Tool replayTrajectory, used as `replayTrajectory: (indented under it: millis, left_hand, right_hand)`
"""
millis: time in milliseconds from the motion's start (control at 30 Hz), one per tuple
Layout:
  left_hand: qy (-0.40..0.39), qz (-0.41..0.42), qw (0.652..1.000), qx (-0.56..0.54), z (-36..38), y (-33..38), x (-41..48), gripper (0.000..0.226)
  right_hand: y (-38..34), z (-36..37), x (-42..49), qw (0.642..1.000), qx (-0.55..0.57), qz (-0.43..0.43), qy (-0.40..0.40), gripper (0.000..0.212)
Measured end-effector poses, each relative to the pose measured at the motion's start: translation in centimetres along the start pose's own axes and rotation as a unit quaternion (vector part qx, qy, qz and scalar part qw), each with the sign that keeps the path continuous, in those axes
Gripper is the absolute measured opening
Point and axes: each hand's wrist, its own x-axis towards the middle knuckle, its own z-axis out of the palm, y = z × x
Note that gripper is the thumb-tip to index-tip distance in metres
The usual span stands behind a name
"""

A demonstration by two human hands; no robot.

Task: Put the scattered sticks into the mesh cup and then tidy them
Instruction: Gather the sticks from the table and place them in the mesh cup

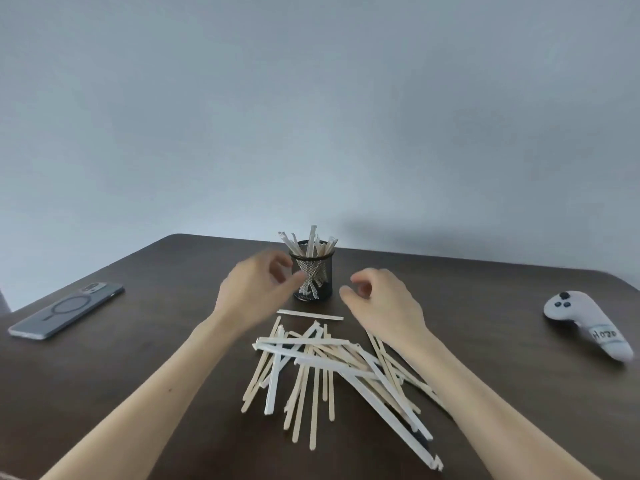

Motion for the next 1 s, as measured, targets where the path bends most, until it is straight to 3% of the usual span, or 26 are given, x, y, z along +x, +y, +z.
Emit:
replayTrajectory:
  millis: [133, 233, 300, 433, 733, 800, 900, 1000]
  left_hand:
    - [-0.125, 0.070, 0.977, 0.157, 1.2, -0.9, -4.5, 0.053]
    - [-0.214, 0.083, 0.961, 0.155, 2.1, -1.6, -6.1, 0.078]
    - [-0.237, 0.083, 0.958, 0.142, 2.5, -1.9, -6.3, 0.078]
    - [-0.209, 0.098, 0.961, 0.153, 2.6, -1.9, -5.5, 0.054]
    - [-0.197, 0.183, 0.936, 0.229, 3.7, 0.7, -4.5, 0.045]
    - [-0.188, 0.202, 0.931, 0.240, 4.0, 0.6, -4.5, 0.035]
    - [-0.176, 0.201, 0.936, 0.229, 3.9, 0.2, -4.1, 0.026]
    - [-0.168, 0.185, 0.940, 0.232, 3.2, -0.1, -3.7, 0.026]
  right_hand:
    - [0.7, 0.5, -3.5, 0.988, -0.137, -0.003, -0.071, 0.068]
    - [1.1, 0.8, -5.0, 0.970, -0.202, 0.003, -0.131, 0.081]
    - [1.2, 1.0, -5.5, 0.965, -0.209, 0.006, -0.160, 0.079]
    - [1.2, 1.4, -5.3, 0.980, -0.131, -0.002, -0.150, 0.045]
    - [1.8, 1.7, -4.7, 0.993, 0.013, -0.055, -0.100, 0.043]
    - [2.3, 1.7, -4.8, 0.993, 0.019, -0.059, -0.100, 0.049]
    - [3.2, 0.8, -5.0, 0.992, 0.016, -0.039, -0.117, 0.076]
    - [3.4, -0.2, -5.2, 0.984, -0.079, -0.008, -0.160, 0.092]
